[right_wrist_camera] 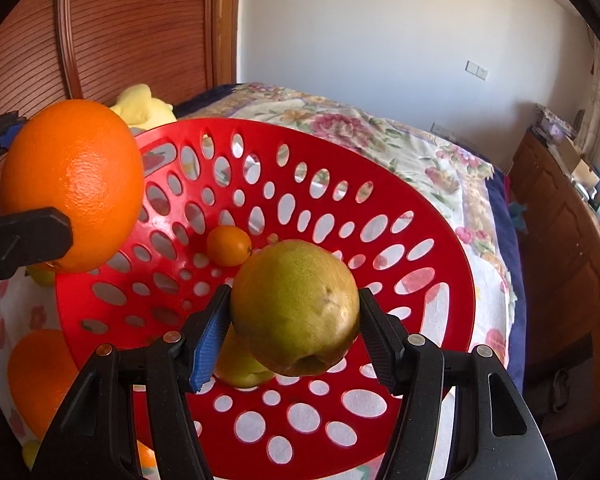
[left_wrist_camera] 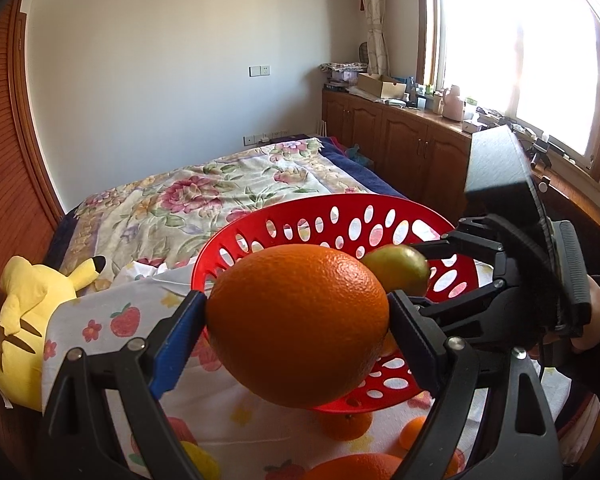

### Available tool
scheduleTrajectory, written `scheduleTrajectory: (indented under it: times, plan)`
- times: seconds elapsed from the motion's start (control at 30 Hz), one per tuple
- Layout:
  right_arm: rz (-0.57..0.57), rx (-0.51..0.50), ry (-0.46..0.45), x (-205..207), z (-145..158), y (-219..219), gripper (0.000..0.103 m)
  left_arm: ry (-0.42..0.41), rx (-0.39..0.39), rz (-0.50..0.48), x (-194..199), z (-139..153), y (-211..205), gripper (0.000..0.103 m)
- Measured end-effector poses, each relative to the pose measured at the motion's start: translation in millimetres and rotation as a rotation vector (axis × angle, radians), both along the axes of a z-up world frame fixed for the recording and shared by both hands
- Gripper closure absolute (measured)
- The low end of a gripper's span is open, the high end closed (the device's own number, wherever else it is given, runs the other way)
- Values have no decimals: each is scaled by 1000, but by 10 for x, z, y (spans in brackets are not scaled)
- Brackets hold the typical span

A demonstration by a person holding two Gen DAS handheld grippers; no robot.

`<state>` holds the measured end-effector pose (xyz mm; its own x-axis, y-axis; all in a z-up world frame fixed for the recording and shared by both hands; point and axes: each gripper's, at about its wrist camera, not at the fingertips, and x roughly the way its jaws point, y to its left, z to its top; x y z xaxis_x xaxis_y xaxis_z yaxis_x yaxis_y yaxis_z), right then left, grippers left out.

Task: Organize fruits
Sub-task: 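Lower the pear into the basket with the right tool while the left tool lowers the orange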

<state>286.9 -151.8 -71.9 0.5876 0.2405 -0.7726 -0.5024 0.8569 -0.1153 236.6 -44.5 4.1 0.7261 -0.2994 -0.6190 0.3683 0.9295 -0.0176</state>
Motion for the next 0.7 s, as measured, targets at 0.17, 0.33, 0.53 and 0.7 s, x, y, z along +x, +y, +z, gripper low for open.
scheduleTrajectory:
  times: [0.17,0.33,0.53,0.7]
  plan:
    - [-14,42,-18,32,96,-75,38,11,10,-6,55,-31,-29,14]
    - [-36,83,-43,-18,179,-177,38,28,25,-20,93,-90,-75,14]
    - [-64,144,-71,-152,289,-277,38,51,40,-43,116,-175,-177,13]
    - [-75,155,-79,-192,285,-342,38,91,54,-48,171,-291,-268,13]
